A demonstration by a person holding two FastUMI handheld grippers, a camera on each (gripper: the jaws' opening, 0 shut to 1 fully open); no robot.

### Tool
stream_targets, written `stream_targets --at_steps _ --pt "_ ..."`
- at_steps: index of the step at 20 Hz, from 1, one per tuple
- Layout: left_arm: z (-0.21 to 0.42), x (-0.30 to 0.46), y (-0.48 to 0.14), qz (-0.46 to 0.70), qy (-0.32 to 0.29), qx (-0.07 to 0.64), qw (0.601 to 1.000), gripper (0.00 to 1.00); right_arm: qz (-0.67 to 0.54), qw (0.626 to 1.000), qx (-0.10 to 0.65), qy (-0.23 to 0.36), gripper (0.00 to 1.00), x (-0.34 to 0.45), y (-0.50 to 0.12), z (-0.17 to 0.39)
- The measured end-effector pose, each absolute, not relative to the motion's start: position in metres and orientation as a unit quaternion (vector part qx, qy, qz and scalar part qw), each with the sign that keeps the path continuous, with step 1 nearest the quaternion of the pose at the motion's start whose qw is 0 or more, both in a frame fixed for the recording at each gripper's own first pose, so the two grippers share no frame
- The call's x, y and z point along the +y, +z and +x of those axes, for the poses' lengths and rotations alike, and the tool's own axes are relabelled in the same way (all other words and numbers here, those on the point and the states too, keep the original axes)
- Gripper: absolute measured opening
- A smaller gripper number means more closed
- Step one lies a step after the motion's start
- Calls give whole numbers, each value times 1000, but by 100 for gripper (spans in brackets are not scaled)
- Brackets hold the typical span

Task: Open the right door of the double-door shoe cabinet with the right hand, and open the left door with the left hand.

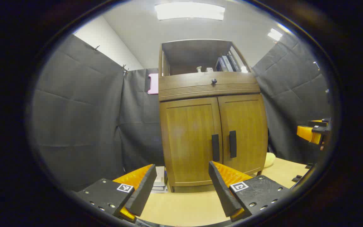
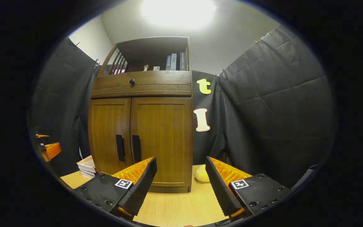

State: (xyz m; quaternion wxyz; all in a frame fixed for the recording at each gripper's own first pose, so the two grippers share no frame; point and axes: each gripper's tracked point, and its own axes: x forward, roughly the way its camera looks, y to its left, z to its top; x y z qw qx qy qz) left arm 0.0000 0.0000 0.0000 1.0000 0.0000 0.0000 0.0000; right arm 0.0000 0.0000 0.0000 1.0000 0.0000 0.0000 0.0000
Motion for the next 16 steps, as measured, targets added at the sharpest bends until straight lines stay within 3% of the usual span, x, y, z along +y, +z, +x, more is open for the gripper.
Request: stream_targets --at_steps 16 --pt "1 -2 4 7 6 -4 1000 96 11 1000 1 10 98 5 -4 10"
